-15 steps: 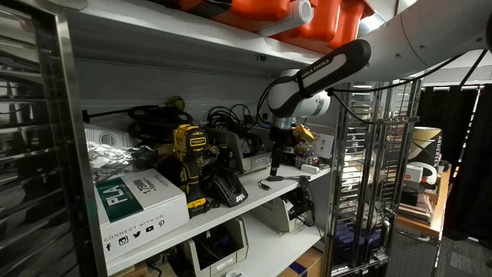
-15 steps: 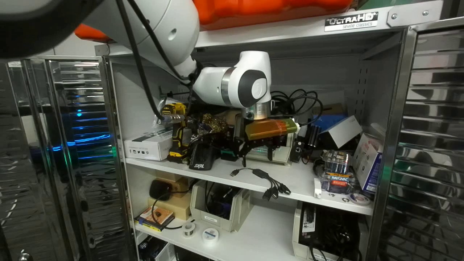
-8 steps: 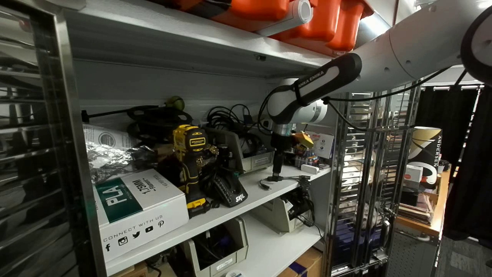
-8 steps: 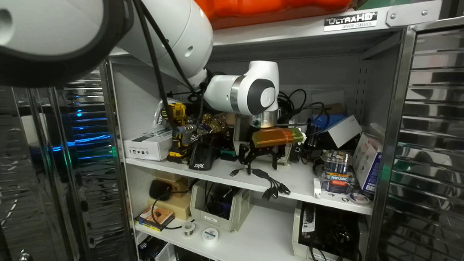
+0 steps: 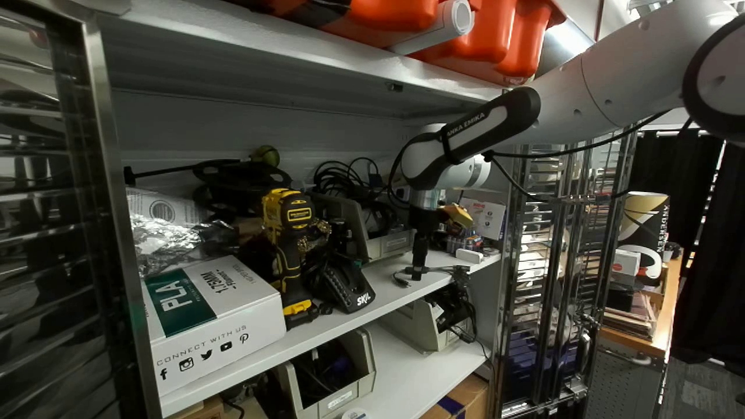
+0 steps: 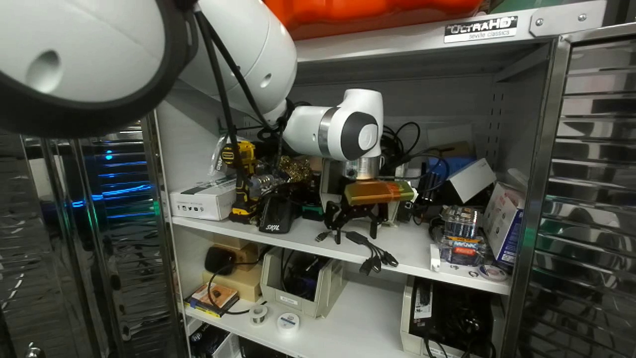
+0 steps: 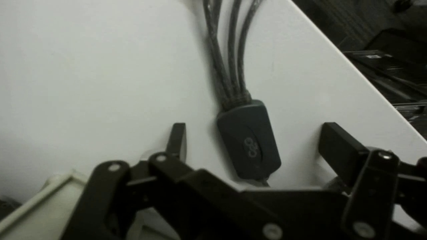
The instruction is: Pack away the extension cable.
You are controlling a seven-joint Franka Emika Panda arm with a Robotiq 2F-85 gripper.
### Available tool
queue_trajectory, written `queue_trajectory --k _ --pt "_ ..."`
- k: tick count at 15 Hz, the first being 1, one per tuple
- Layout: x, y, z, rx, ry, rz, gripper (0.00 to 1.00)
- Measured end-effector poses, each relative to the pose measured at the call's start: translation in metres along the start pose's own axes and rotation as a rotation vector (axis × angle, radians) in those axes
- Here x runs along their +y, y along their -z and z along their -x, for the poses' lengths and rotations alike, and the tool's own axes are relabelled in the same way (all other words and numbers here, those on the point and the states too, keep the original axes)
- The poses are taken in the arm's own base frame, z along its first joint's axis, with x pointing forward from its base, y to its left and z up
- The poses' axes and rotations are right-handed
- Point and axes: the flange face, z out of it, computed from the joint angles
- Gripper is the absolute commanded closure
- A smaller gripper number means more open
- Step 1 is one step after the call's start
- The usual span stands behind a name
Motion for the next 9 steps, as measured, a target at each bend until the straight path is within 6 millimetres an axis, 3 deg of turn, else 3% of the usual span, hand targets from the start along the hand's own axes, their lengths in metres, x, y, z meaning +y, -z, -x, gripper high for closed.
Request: queue_trajectory --k 7,9 --pt "0.0 0.011 0.0 -0.038 0.009 -0.022 0.8" --pt "0.001 0.012 0.001 -0.047 0.015 -0.012 0.83"
